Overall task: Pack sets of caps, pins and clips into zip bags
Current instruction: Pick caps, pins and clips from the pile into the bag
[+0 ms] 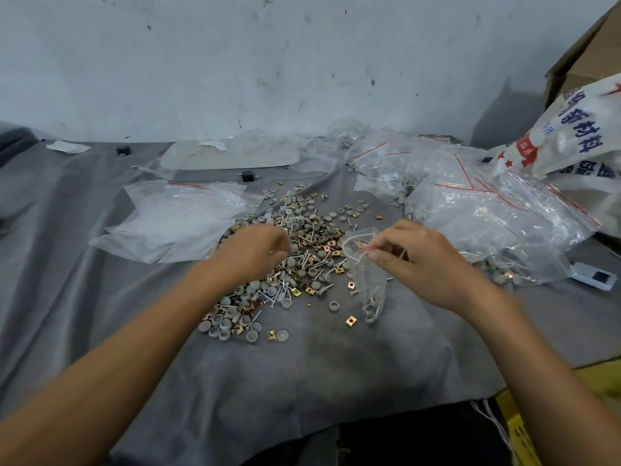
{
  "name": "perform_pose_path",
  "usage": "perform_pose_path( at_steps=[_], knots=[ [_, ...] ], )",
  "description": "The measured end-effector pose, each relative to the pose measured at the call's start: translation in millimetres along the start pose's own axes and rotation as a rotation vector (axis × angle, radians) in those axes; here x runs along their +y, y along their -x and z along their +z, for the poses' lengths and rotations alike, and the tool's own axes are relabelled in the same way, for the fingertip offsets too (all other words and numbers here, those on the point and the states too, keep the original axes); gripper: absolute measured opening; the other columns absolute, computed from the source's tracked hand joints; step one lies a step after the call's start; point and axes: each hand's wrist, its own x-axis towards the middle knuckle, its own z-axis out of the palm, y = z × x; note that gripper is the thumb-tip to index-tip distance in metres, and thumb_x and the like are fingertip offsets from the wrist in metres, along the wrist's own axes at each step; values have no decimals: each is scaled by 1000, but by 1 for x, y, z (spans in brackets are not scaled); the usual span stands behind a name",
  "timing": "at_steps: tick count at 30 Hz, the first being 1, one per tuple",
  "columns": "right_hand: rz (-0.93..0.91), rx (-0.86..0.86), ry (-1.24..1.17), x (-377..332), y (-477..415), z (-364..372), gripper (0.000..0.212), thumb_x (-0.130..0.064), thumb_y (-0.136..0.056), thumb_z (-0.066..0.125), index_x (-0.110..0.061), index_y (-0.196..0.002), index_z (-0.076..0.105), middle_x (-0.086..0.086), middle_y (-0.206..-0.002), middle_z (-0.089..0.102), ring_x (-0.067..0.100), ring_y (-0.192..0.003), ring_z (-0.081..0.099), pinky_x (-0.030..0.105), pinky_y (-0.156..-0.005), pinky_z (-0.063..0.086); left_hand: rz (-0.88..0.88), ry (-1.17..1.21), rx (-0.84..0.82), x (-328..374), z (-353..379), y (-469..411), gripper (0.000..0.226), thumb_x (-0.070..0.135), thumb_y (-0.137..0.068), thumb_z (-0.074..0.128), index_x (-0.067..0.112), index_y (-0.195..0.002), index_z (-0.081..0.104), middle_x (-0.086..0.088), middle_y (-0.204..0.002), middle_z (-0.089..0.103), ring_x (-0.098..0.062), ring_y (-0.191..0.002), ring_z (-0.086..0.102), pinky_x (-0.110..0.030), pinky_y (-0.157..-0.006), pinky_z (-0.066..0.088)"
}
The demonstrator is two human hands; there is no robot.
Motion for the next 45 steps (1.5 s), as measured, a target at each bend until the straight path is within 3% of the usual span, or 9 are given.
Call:
perform_pose_path(
  at_steps=[6, 11, 17, 22, 27, 31, 37, 40, 45],
  knots=[
    [25, 16, -2, 4, 4, -4, 12, -28, -97, 67, -21, -102, 76, -6, -98, 59, 8, -87, 59, 31, -85, 48, 113, -39, -281, 32, 27, -8, 19, 42, -91, 71, 26, -100, 69, 10, -96, 68, -12, -89, 63, -35, -80, 55],
    [18, 1, 7, 5, 6, -3, 12, -26, -97, 67, -18, -102, 75, -2, -101, 62, 14, -92, 61, 33, -88, 46, 122, -108, -249, 34, 33, -6, 35, 51, -87, 72, 27, -112, 67, 8, -105, 68, -17, -97, 63, -33, -80, 53],
    [2, 0, -1, 4, 6, 3, 11, -32, -97, 66, -25, -100, 74, -9, -98, 61, 12, -91, 61, 39, -89, 49, 151, -239, -122, 36, 38, 1, 27, 43, -102, 52, 23, -108, 68, 2, -102, 71, -22, -96, 65, -38, -80, 55],
    [-27, -35, 30, 3, 4, 6, 11, -37, -97, 64, -30, -100, 73, -15, -97, 58, 5, -90, 60, 38, -88, 50, 84, 59, 37, 35, 24, 6, 21, 34, -102, 56, 22, -111, 70, 5, -105, 68, -14, -96, 63, -35, -83, 53],
    [-42, -33, 21, 0, 1, 10, 3, -36, -94, 69, -33, -95, 70, -12, -94, 60, 4, -85, 59, 38, -83, 51, -27, 466, 182, 41, -5, 8, 18, 30, -101, 60, 31, -114, 71, 24, -86, 63, 11, -67, 57, -15, -59, 39],
    [-44, -31, 16, -3, -1, 13, 7, -38, -91, 72, -33, -95, 69, -10, -92, 62, 7, -84, 60, 42, -81, 52, 63, 682, 212, 55, -25, 11, 16, 22, -96, 68, 29, -111, 70, 11, -95, 70, 1, -82, 65, -17, -74, 49],
    [-50, -26, 8, -7, -1, 14, 9, -38, -91, 73, -31, -96, 69, -10, -92, 62, 7, -85, 61, 42, -81, 52, 202, 855, 80, 66, -34, 18, 12, 24, -89, 77, 25, -98, 70, 9, -83, 73, -3, -77, 68, -18, -71, 54],
    [-44, -18, -2, -6, 0, 13, 8, -37, -91, 72, -30, -94, 69, -11, -92, 62, 4, -84, 59, 39, -80, 52, 85, 746, 140, 54, -30, 16, 2, 27, -95, 69, 26, -96, 69, 4, -88, 72, -8, -79, 65, -26, -73, 54],
    [-43, -33, 23, -6, -2, 15, 6, -38, -93, 71, -33, -92, 67, -13, -93, 61, 3, -85, 58, 38, -80, 52, -62, 193, 40, 30, 0, 13, 11, 33, -99, 62, 26, -98, 71, 12, -93, 70, -2, -80, 63, -28, -72, 53]
  ],
)
